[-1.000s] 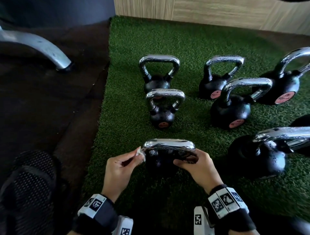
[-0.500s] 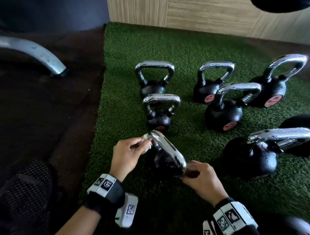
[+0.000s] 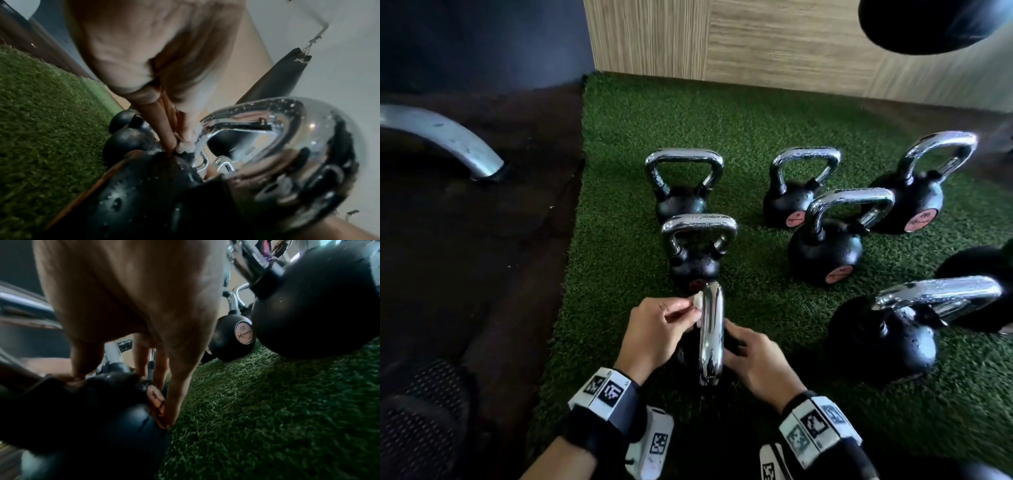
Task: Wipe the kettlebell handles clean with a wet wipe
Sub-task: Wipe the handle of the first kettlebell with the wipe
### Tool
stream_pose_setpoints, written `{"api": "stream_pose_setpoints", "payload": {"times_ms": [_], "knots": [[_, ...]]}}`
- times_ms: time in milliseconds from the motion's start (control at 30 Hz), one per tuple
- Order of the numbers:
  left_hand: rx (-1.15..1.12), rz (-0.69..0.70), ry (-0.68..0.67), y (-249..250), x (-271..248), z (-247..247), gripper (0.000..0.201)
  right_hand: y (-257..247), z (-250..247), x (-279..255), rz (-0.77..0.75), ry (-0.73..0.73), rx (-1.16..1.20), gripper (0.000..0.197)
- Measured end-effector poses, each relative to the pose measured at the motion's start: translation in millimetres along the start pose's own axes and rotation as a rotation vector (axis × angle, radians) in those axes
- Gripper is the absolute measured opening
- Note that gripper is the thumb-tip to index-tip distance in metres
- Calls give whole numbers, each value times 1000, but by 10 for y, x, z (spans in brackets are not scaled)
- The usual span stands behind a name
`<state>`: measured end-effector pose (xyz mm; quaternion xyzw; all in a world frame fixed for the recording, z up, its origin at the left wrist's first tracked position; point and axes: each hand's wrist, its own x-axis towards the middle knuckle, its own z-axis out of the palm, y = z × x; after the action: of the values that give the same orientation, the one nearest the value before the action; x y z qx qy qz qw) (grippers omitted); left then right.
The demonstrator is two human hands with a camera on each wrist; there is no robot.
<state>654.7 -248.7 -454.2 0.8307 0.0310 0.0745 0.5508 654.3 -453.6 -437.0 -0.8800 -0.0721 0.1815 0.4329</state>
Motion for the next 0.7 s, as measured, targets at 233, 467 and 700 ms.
{"api": "stream_pose_setpoints", "payload": {"times_ms": [233,467,700], "knots": [[-408,-43,-27,219,72,0,39,164,73,112,34,-17,207,92],[-582,-71,-91,341,65,-41,27,134,98,102,77,-28,202,73],[-525,-29,-217,466,-136,-256,28,151,47,87,70,-42,219,78]]}}
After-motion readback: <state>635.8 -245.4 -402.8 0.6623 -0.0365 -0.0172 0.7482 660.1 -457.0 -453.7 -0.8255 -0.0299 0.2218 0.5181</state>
